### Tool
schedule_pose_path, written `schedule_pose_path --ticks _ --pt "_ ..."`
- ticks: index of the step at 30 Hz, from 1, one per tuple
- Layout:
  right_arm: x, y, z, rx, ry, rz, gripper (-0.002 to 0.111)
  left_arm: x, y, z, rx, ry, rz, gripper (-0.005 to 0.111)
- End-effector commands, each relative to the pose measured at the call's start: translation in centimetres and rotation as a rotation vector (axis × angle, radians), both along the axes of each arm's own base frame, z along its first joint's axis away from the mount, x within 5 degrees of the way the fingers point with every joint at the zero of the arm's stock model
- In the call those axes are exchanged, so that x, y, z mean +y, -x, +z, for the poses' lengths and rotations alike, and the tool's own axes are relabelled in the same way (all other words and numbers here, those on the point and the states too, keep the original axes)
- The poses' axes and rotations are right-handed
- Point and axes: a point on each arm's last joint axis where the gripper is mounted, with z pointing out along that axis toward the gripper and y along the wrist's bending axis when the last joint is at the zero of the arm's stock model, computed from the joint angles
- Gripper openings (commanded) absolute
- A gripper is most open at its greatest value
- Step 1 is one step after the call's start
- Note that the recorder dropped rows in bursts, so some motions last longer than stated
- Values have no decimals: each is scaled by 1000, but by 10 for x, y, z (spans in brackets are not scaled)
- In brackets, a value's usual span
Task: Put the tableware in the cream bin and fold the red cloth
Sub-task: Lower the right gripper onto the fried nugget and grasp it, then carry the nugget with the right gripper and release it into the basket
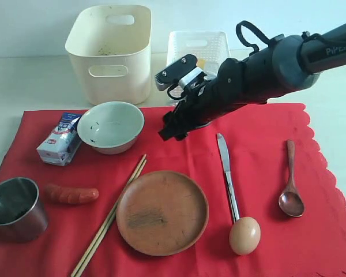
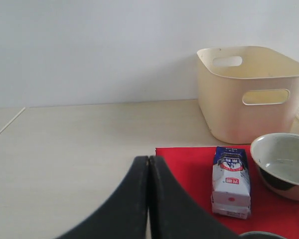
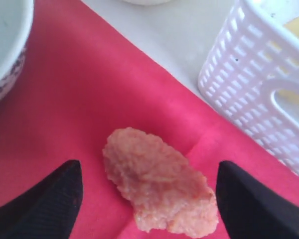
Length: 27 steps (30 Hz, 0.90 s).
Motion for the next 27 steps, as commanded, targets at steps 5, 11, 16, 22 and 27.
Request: schedule_pose_path --ticks 5,11,16,22,27 --pt "-3 -4 -11 -1 52 53 57 0 0 -1 -4 6 0 1" --pt "-3 -4 -11 1 52 54 26 0 0 -1 -4 6 0 1" --pt "-3 -4 -11 5 53 55 8 0 0 -1 -4 6 0 1" --pt "-3 -2 6 -9 37 59 0 0 0 -1 -4 6 0 1" --pt "-3 1 34 -37 7 63 0 0 0 -1 -4 6 0 1"
